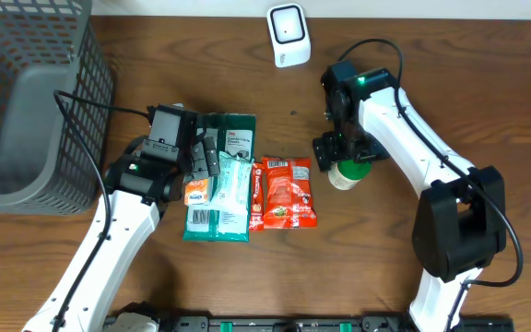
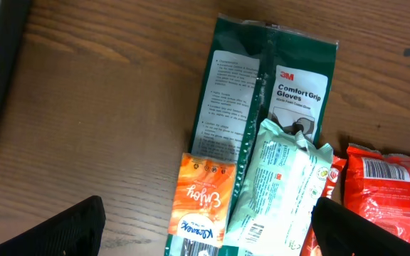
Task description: Scan the item barcode
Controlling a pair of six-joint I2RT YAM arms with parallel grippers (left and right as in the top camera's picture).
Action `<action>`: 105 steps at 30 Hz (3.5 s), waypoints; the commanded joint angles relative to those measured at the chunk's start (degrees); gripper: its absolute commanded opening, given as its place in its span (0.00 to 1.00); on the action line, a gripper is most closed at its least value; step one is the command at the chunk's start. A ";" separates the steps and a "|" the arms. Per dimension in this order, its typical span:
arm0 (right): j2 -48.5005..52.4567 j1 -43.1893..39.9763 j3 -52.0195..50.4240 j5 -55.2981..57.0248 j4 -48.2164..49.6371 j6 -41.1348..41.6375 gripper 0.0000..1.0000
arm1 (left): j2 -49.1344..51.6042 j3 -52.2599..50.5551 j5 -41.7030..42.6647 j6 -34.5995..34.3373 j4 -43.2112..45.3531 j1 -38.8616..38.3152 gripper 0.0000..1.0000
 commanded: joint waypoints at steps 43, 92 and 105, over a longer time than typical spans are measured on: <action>-2.08 -2.80 -9.22 -3.39 8.20 -3.61 0.94 | 0.00 1.16 -0.72 -0.31 0.02 0.02 0.93; -2.08 -0.02 -13.18 -0.79 14.29 -3.10 0.99 | 0.00 1.16 -0.72 -0.31 0.02 0.02 0.93; -2.08 -0.02 -13.88 0.15 14.40 -2.45 0.76 | 0.00 1.16 -0.72 -0.31 0.02 0.02 0.93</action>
